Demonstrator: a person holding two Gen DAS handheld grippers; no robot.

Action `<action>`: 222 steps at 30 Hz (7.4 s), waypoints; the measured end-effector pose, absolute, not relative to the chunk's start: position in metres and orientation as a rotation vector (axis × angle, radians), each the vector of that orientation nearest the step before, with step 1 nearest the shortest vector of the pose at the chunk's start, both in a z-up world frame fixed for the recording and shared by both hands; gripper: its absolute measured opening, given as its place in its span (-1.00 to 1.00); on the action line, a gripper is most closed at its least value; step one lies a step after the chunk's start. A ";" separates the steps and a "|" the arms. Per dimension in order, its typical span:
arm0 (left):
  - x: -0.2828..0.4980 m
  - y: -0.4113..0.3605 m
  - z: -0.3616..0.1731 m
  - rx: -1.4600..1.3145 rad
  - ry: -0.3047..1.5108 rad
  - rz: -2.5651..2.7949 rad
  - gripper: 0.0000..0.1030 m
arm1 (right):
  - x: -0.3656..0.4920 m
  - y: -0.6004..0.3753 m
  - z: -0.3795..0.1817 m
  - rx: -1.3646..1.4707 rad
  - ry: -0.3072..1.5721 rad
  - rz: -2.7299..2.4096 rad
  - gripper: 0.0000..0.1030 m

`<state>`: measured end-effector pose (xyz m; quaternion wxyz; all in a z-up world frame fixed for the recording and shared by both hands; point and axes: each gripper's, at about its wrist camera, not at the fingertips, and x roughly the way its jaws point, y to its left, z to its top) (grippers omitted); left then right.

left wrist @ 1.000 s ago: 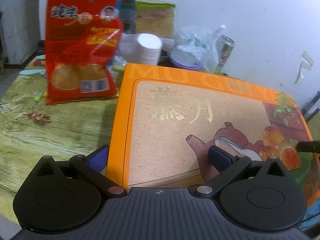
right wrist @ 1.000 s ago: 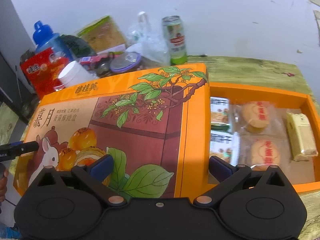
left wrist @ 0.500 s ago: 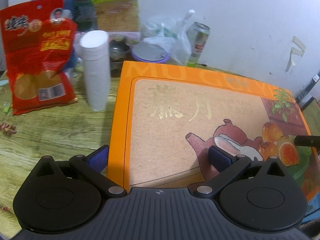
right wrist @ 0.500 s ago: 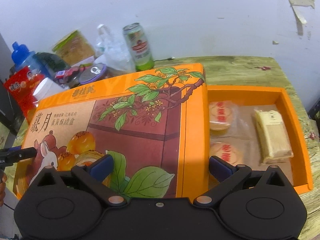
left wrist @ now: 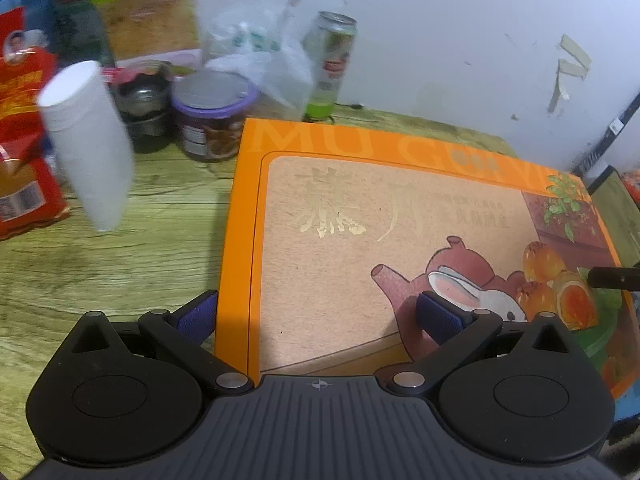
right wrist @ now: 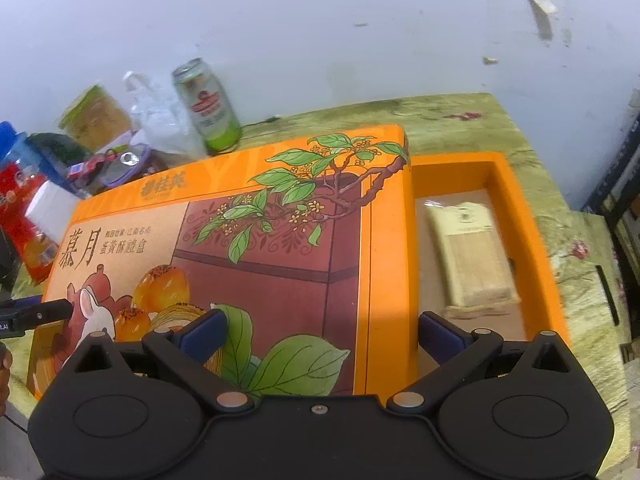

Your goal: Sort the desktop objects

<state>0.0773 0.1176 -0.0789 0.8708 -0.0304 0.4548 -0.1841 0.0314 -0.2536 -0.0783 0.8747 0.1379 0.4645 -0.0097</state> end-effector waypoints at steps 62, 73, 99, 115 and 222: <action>0.125 0.002 -0.106 -0.133 1.098 -0.428 0.98 | 0.120 -0.404 -0.112 0.371 1.114 -0.048 0.91; 0.136 -0.009 -0.110 -0.070 1.168 -0.386 0.98 | 0.125 -0.403 -0.118 0.371 1.120 -0.041 0.91; 0.146 -0.028 -0.118 0.022 1.267 -0.297 0.99 | 0.118 -0.407 -0.127 0.421 1.091 -0.051 0.99; 0.153 -0.035 -0.114 0.027 1.257 -0.237 0.98 | 0.113 -0.407 -0.113 0.392 1.037 -0.007 0.99; 0.055 0.035 -0.076 -0.167 0.861 -0.271 0.90 | 0.025 -0.404 -0.065 0.277 0.937 0.016 0.36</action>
